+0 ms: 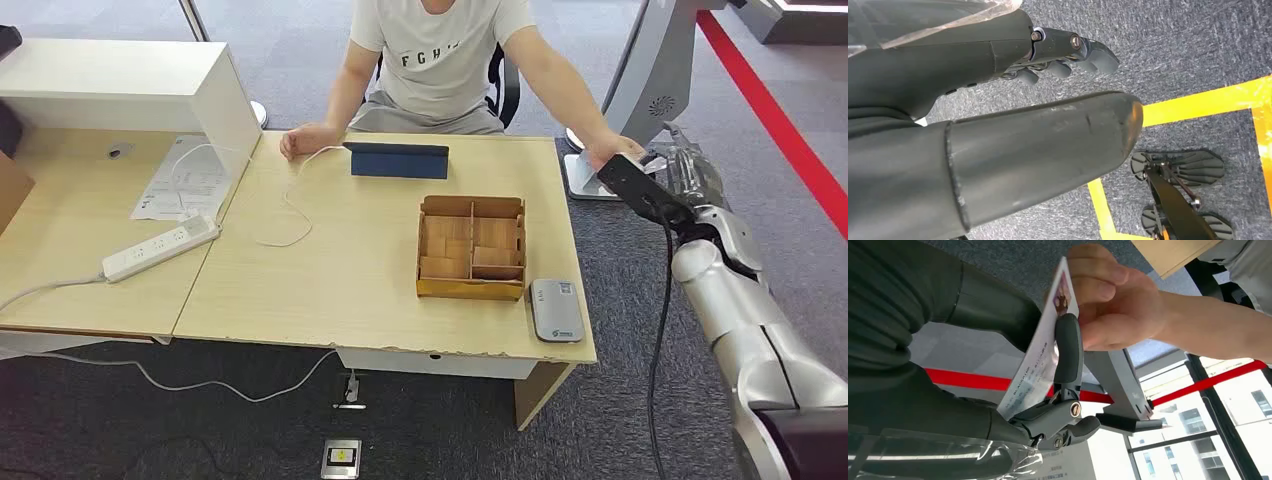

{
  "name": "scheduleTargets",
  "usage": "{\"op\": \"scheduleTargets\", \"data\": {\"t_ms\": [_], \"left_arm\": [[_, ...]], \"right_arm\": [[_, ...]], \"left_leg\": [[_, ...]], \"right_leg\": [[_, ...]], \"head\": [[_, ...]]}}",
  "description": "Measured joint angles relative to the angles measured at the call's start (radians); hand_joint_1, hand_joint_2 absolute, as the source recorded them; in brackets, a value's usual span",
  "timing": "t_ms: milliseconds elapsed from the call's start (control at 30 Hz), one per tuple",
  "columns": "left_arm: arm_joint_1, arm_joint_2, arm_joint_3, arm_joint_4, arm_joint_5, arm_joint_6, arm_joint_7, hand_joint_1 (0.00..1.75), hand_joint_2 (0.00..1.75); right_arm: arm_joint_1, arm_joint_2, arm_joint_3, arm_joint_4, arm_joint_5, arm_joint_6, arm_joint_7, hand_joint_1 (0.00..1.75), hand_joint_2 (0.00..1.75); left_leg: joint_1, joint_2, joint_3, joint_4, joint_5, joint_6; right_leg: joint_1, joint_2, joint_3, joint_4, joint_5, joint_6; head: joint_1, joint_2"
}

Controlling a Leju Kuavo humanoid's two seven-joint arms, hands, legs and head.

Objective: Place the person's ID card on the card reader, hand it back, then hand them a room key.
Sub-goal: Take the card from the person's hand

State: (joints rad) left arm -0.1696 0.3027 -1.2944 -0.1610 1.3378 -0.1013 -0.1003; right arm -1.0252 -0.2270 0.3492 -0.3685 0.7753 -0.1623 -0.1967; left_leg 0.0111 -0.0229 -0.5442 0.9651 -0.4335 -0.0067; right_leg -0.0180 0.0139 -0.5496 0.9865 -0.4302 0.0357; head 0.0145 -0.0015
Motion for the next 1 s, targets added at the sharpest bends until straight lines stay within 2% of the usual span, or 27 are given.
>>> {"op": "scheduleTargets", "data": {"t_ms": [433, 700, 1000], "left_arm": [[0.0, -0.001, -0.005, 0.0, 0.017, 0.007, 0.007, 0.0, 0.0], [0.001, -0.006, -0.005, 0.0, 0.04, 0.035, 0.021, 0.0, 0.0], [0.001, -0.011, -0.004, 0.0, 0.057, 0.065, 0.028, 0.0, 0.0]], "right_arm": [[0.031, -0.006, 0.004, -0.009, -0.053, 0.021, -0.086, 1.75, 1.75], [0.142, -0.018, -0.003, -0.053, -0.123, 0.06, -0.112, 1.75, 1.75], [0.268, -0.042, -0.007, -0.143, -0.21, 0.097, -0.097, 1.75, 1.75]], "left_leg": [[0.0, 0.0, 0.0, 0.0, 0.0, 0.0], [0.0, 0.0, 0.0, 0.0, 0.0, 0.0], [0.0, 0.0, 0.0, 0.0, 0.0, 0.0]], "right_leg": [[0.0, 0.0, 0.0, 0.0, 0.0, 0.0], [0.0, 0.0, 0.0, -0.001, 0.0, 0.0], [0.0, 0.0, 0.0, -0.001, 0.0, 0.0]], "head": [[0.0, 0.0], [0.0, 0.0], [0.0, 0.0]]}}
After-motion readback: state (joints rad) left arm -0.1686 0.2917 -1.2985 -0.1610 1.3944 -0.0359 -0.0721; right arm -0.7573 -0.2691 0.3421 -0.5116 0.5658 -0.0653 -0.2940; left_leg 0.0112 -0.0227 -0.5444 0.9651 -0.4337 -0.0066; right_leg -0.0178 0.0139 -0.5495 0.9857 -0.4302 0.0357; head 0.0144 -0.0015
